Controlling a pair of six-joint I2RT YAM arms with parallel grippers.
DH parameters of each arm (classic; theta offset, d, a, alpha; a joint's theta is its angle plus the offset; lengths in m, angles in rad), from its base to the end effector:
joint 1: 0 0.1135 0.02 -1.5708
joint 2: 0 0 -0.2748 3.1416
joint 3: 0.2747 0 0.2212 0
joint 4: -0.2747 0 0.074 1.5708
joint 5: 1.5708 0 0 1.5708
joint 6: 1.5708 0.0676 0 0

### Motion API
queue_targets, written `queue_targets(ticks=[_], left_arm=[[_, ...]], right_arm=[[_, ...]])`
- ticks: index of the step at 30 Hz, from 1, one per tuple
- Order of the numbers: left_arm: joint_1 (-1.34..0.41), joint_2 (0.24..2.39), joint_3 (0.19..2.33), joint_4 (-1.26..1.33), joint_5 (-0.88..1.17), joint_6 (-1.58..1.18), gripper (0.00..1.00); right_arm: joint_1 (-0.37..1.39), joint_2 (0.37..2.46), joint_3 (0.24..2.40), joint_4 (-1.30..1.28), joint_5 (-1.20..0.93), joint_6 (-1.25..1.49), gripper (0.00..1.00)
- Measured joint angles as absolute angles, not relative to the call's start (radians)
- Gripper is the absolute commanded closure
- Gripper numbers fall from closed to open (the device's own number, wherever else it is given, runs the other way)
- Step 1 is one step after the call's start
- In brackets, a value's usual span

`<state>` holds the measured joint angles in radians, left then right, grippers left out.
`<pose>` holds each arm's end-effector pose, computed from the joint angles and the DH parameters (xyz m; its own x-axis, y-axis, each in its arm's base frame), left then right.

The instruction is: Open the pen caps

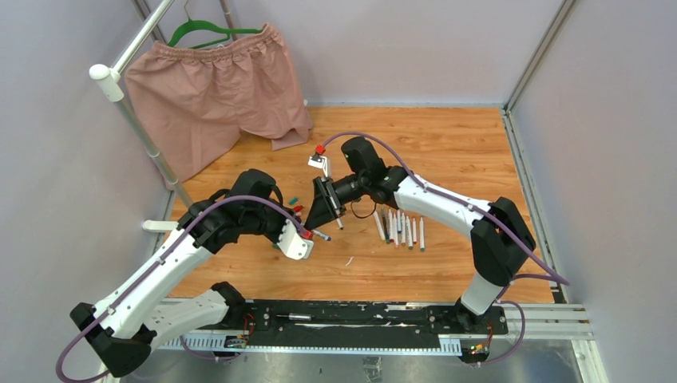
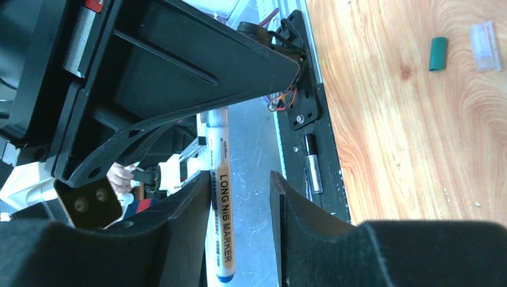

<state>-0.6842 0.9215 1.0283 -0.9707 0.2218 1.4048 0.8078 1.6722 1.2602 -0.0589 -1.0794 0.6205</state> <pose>0.1069 -0.1064 0.3083 0.6199 0.7359 -0.2723 0.7013 -0.3640 0.6129 0.2066 0.3023 0.3086 -0.7691 -0.4074 -0.4925 -0.5369 -0.0061 0.8436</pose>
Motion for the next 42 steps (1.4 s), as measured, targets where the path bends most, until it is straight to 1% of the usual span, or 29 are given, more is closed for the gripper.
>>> queue_targets(ticks=[2, 4, 7, 8, 15, 26, 37, 42], left_arm=[[-0.684, 0.926, 1.035, -0.972, 0.219, 1.384, 1.0], [-0.684, 0.934, 1.04, -0.976, 0.214, 1.364, 1.0], [-0.684, 0.947, 1.043, -0.98, 0.208, 1.345, 1.0], [-0.684, 0.952, 1.044, -0.982, 0.204, 1.34, 1.0], [-0.684, 0.957, 1.046, -0.982, 0.197, 1.328, 1.0], [-0.705, 0.98, 1.045, -0.95, 0.206, 1.347, 1.0], [-0.71, 1.007, 1.04, -0.894, 0.206, 1.354, 1.0], [-0.692, 1.018, 1.033, -0.882, 0.244, 1.358, 1.0]], right_arm=[[0.813, 1.672, 1.275, -0.073, -1.058, 0.612, 0.63], [0.818, 1.672, 1.286, -0.079, -1.043, 0.607, 0.75], [0.82, 1.672, 1.291, -0.081, -1.034, 0.602, 0.97], [0.82, 1.672, 1.293, -0.081, -1.031, 0.602, 1.0], [0.822, 1.666, 1.29, -0.086, -1.02, 0.592, 1.0], [0.812, 1.571, 1.189, -0.059, -0.97, 0.579, 1.0], [0.794, 1.523, 1.156, -0.071, -0.923, 0.548, 1.0], [0.793, 1.504, 1.129, -0.057, -0.905, 0.543, 1.0]])
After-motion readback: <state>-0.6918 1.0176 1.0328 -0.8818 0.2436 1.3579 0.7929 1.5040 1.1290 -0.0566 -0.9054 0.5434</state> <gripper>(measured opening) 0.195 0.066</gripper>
